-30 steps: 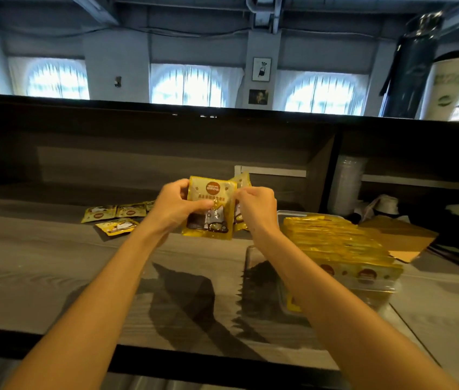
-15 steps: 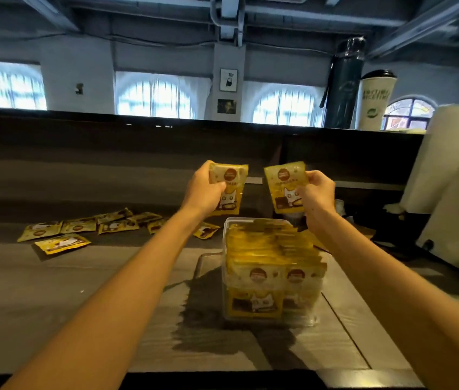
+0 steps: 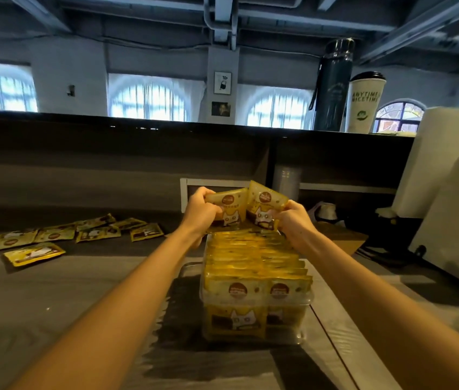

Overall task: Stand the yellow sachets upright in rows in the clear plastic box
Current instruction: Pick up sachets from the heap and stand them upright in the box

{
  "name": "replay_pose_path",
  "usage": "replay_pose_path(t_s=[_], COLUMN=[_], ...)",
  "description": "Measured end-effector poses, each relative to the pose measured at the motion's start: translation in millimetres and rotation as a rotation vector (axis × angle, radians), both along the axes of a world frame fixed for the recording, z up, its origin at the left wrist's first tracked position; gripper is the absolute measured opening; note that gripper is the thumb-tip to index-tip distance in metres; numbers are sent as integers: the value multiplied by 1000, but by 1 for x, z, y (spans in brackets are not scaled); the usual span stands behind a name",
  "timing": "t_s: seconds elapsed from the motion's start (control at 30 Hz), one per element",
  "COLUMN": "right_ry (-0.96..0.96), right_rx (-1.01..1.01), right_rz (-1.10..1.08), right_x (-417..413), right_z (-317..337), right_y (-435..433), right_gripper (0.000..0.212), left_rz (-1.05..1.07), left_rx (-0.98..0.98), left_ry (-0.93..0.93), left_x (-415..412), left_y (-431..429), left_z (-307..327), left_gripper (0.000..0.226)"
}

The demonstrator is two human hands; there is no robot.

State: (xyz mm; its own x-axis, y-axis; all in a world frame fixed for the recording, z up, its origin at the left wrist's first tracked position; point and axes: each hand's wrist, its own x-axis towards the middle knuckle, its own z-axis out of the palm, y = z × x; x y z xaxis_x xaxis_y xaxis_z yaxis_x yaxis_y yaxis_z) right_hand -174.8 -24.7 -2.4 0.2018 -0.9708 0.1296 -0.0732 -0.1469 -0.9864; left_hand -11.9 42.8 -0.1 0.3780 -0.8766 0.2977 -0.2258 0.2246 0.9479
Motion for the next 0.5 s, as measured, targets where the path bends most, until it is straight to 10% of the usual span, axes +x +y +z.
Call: replay_pose_path(t_s=[0.23,0.5], right_ry=[102,178], right_rx=[-1,5], right_rz=[79,64], right_x=[-6,-9], right_z=[-7,-15], right_y=[-4,-15], right_gripper=[34,40], left_rz=[-90,-51], left_rx=[-13,156], left_ry=[50,-333], left_x=[0,5], left_y=[-7,-15], left_z=[1,-19], left_gripper=[23,18])
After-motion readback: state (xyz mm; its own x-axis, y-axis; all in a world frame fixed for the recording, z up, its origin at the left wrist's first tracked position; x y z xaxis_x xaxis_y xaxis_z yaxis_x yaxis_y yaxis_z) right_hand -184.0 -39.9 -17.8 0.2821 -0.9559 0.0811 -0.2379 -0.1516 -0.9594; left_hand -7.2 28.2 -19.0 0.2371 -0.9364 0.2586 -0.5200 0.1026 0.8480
